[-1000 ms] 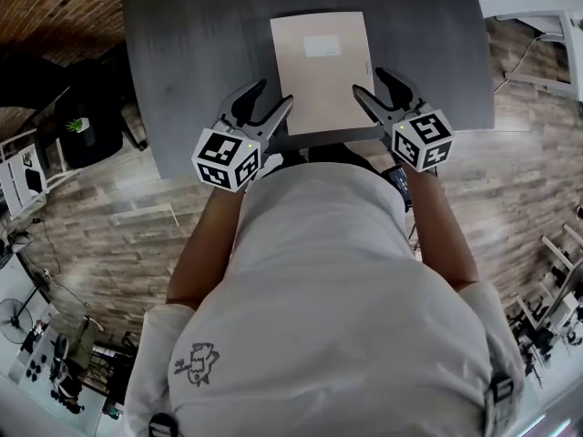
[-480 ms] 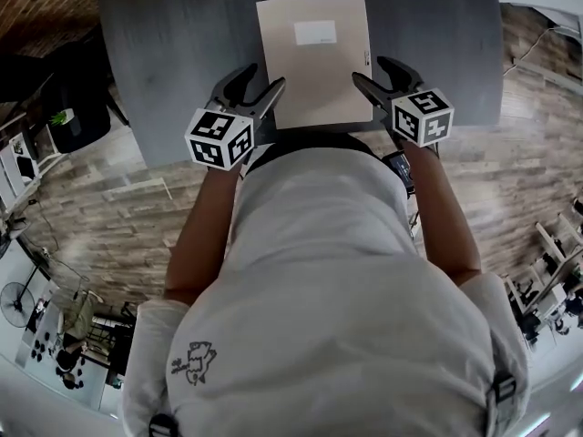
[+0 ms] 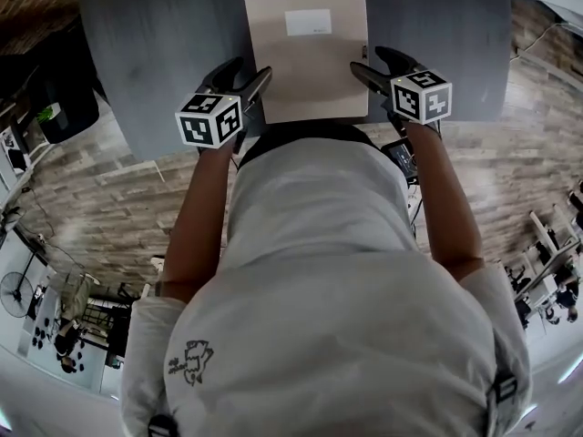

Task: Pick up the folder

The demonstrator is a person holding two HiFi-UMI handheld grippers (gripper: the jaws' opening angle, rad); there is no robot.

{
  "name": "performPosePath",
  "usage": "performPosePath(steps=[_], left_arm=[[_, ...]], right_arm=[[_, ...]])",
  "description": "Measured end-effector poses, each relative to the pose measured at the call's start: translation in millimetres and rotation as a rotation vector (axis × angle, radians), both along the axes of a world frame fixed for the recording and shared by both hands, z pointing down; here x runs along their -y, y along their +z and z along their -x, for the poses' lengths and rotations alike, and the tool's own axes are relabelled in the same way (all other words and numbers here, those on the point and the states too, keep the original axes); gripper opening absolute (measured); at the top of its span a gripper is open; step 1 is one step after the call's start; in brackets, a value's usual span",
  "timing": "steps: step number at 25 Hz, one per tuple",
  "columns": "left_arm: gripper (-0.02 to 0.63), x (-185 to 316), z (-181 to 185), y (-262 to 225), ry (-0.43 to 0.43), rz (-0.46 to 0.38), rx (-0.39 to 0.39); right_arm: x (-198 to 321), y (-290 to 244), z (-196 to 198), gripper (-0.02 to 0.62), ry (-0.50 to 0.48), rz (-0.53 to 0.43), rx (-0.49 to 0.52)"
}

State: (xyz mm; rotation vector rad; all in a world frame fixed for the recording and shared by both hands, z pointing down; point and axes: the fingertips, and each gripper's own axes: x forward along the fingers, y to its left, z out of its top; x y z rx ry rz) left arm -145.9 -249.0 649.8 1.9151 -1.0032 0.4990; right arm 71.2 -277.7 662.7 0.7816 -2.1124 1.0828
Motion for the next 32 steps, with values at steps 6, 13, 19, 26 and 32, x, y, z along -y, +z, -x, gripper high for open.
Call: performPosePath(steps=[6,13,19,26,32], left_arm=[[0.293,-2.9,1.4,23.3,-0.019,0.082,-0.046],[0.296,-8.8,-5.2,42.4,-0.010,0.152,-0.074],[0.296,-13.5,-17.7,47.4,0.016,0.180,-0.083],[0.295,-12.2,-18.9,48.6,0.016,0.188,-0.078],[0.291,-12.3,-21.0,48.6,0.011,0.199,-0.069]], right_arm=[[-0.6,16.1,0.8,0.324,-0.002,0.058,0.009],[-5.1,29.1,10.0,0.324,-0.025,0.136,0.032],[-6.9,27.9,15.7,0.315,-0.048,0.155,0.045],[-7.1,29.5,16.8,0.308,-0.054,0.169,0.065],[-5.5,28.8,15.3,0.304,-0.050,0.162,0.059]])
